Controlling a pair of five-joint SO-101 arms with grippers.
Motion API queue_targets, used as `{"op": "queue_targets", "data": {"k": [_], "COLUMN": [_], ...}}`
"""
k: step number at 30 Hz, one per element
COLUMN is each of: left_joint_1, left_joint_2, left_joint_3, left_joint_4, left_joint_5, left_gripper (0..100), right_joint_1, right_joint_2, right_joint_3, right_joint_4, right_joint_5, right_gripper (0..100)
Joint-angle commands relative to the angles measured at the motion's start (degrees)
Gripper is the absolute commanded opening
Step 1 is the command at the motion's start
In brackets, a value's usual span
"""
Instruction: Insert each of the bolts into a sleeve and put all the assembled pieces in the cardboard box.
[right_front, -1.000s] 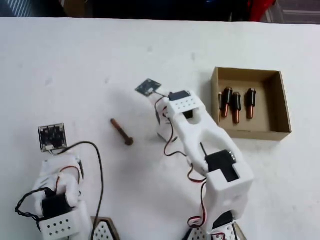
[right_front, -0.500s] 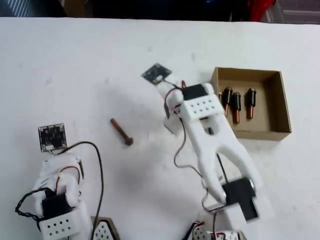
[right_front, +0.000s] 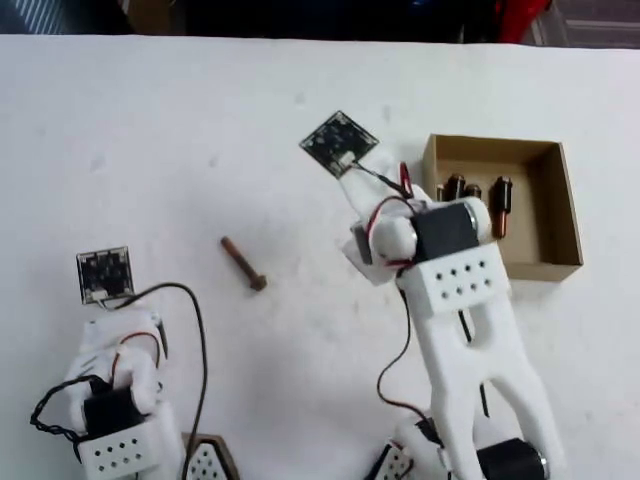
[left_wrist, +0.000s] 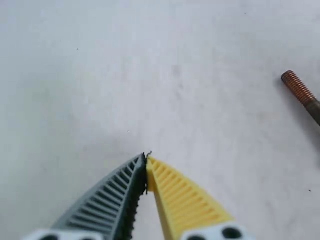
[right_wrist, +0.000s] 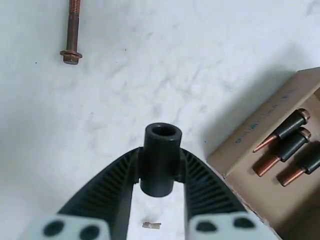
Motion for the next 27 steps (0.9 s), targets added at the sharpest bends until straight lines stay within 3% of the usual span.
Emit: {"op": "queue_targets", "data": {"k": [1, 17, 27], "left_joint_1": [0.04, 0.04, 0.04], "left_joint_2": [-0.48, -0.48, -0.48], "left_joint_3": [-0.09, -0.09, -0.09], "left_joint_4": [0.35, 0.18, -0.09], "left_joint_5": [-0.70, -0.70, -0.79], "left_gripper": [2, 2, 2], "right_joint_1": [0.57, 0.57, 0.66], "right_joint_2": [-3.47, -26.33, -41.10], "right_joint_3": [-0.53, 4.48, 22.68], "right_joint_4": [1.27, 6.20, -4.88], "right_joint_5": [0.70, 0.70, 0.26], "right_gripper": [1.6, 1.6, 1.6]}}
